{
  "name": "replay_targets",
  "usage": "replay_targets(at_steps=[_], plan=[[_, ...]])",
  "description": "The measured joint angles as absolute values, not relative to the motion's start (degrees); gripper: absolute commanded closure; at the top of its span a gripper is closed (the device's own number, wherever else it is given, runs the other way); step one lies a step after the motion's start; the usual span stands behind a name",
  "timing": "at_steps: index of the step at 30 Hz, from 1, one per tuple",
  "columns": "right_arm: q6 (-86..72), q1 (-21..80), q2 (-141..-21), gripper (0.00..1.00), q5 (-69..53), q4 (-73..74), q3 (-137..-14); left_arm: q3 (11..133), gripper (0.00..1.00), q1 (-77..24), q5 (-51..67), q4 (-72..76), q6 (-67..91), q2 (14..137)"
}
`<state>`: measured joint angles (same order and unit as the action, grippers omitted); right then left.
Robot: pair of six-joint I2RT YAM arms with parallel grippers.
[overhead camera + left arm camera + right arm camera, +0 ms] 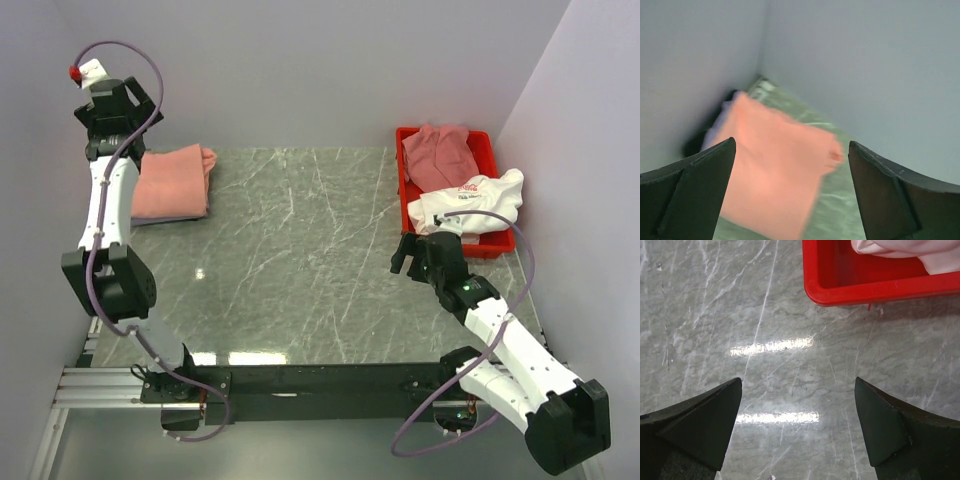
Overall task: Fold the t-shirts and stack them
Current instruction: Reset both grippers
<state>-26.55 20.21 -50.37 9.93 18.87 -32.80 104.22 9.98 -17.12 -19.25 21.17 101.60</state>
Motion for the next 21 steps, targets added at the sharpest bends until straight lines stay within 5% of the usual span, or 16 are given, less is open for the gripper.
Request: replay_targets(at_steps=[5, 14, 21], plan=[[-26.52, 20.21, -49.10, 0.00, 8.34, 18.85, -32.80, 95.26, 0.00, 6.04, -14.74, -20.21, 29.50, 92.64], [-27.44, 20.21, -42.61, 0.00, 10.17, 18.35, -32.80, 53.80, 0.01, -11.97, -14.90, -20.58, 43.86, 62.96], [-28.75, 20.21, -40.32, 0.00, 14.37, 18.31, -32.42, 46.33, 0.00, -14.39, -18.31, -24.91, 48.25, 57.47]])
